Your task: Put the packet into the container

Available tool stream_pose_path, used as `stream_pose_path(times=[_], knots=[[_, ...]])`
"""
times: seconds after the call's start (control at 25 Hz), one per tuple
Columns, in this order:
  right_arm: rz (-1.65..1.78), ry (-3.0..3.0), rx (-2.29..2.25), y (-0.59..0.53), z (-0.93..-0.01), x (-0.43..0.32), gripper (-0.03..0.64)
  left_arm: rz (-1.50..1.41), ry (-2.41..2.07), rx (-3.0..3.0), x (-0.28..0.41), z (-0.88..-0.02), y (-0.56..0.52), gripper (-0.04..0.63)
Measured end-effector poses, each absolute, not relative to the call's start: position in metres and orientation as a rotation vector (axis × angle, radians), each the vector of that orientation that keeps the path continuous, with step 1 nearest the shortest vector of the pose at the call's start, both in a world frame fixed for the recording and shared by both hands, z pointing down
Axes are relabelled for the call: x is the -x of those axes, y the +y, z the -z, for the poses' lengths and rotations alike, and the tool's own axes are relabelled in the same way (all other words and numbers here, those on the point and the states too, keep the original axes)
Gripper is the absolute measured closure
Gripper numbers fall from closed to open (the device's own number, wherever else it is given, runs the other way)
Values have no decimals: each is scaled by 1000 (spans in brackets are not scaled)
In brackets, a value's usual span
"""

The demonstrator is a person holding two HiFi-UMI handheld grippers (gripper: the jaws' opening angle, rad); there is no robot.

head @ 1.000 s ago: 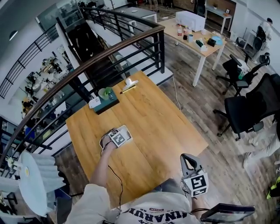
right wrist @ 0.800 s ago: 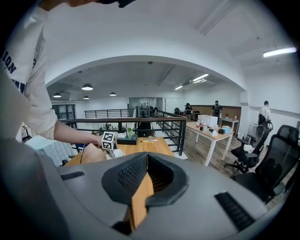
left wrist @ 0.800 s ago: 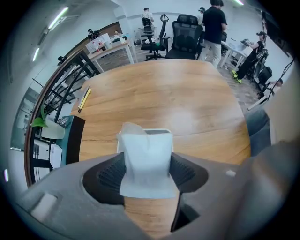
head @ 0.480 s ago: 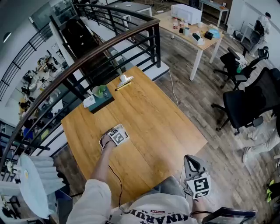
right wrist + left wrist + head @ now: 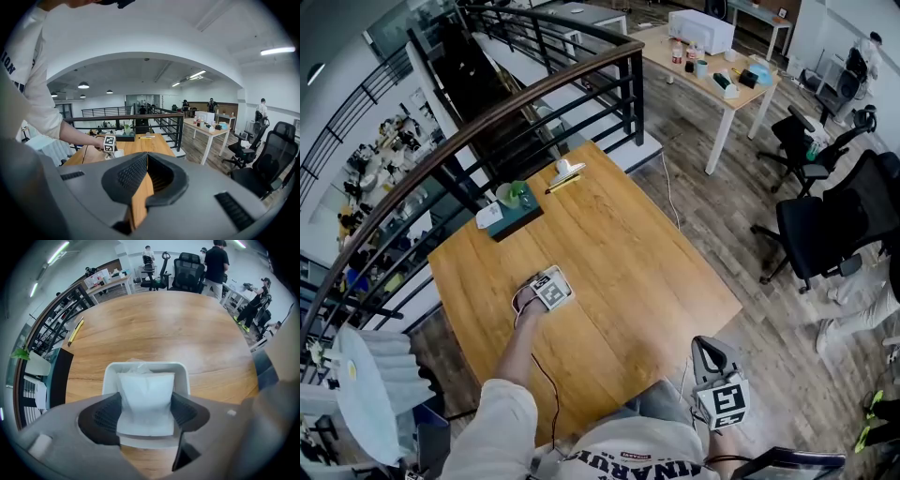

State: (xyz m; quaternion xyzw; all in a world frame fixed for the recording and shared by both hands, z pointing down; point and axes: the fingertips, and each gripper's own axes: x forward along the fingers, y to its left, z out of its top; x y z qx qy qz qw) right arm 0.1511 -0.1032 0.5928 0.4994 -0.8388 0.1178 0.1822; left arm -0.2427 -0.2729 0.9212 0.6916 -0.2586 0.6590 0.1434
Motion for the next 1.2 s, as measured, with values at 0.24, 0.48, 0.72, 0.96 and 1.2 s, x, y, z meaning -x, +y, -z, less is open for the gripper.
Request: stream_pose_path(times=[0.24, 0.48, 0.72, 0.96, 1.2], knots=[[-319, -2385, -1386, -106, -591, -147, 607, -1927, -766, -1984, 250, -907, -268, 260], [-309, -2409, -1365, -107, -588, -140, 607, -1889, -801, -2046, 243, -879, -276, 230], [-276, -2441, -1323, -110, -582, -130, 607, -1773, -868, -2187, 219, -830, -275, 230], [-181, -2507, -1204, -121, -568, -99, 609, -1427, -1044, -2459, 183, -733, -252, 230], [-105, -2616, -1040, -128, -548, -50, 609, -1158, -1244, -2631, 165, -638, -196, 232]])
